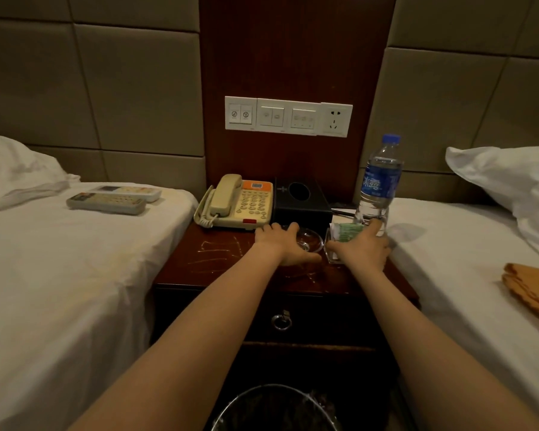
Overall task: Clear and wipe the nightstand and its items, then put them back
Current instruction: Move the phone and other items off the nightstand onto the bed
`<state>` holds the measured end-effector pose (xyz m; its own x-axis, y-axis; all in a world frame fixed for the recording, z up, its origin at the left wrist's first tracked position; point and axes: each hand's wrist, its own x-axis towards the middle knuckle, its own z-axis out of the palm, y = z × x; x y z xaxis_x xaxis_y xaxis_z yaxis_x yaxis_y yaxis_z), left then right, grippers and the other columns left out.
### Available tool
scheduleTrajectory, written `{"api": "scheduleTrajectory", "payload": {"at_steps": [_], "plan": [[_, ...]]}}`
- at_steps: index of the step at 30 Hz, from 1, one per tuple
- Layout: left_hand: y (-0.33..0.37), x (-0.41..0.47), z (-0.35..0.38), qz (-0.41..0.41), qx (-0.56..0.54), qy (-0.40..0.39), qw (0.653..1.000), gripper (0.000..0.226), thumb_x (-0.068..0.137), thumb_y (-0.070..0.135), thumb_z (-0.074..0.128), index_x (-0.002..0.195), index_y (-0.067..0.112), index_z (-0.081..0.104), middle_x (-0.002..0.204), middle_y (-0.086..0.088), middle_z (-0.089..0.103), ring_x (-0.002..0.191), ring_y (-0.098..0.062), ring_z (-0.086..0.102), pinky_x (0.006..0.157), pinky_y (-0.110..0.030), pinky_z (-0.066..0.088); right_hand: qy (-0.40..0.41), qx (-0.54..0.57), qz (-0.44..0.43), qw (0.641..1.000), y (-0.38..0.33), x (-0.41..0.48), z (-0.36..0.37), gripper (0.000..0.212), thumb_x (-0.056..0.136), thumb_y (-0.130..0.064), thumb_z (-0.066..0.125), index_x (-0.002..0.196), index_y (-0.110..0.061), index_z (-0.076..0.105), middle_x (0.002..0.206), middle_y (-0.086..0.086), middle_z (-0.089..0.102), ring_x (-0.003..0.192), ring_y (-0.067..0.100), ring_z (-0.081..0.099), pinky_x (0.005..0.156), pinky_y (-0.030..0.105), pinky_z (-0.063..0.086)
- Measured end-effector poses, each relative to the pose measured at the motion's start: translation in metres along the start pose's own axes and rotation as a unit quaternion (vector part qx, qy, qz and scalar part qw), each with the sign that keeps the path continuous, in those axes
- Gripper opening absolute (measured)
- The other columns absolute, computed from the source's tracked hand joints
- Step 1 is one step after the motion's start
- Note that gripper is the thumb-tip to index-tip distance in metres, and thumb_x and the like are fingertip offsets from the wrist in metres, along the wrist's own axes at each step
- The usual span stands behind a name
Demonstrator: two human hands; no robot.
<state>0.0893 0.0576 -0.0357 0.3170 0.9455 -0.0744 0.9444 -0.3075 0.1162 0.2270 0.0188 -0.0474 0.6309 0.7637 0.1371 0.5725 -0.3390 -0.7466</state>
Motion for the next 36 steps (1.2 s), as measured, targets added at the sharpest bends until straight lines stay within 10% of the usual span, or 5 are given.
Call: {"api": "scheduleTrajectory", "payload": {"at_steps": [14, 36], "plan": [[-0.016, -0.003, -0.013, -0.007, -0.167, 0.088, 0.982, 0.088, 0.068, 0.056, 0.071, 0.138, 0.022, 0.028, 0.139, -0.017, 0.032, 0.129, -0.037, 0.03, 0.105, -0.045, 0.03, 0.058, 0.105, -0.05, 0.992, -0.011, -0.01, -0.003, 0.095, 0.064, -0.027, 0.082, 0.137, -0.007, 0.024, 0.132, 0.021, 0.047, 0.123, 0.038, 0.045, 0.098, 0.042, 0.041], [-0.255, -0.095, -0.073, -0.29, -0.132, 0.224, 0.921, 0.098, 0.063, 0.053, 0.075, 0.14, 0.016, 0.027, 0.14, -0.021, 0.035, 0.131, -0.037, 0.03, 0.103, -0.042, 0.033, -0.177, 0.171, -0.225, 0.943, -0.193, -0.11, 0.109, 0.087, 0.07, -0.025, 0.079, 0.137, -0.011, 0.026, 0.132, 0.012, 0.047, 0.12, 0.028, 0.048, 0.09, 0.031, 0.04]]}}
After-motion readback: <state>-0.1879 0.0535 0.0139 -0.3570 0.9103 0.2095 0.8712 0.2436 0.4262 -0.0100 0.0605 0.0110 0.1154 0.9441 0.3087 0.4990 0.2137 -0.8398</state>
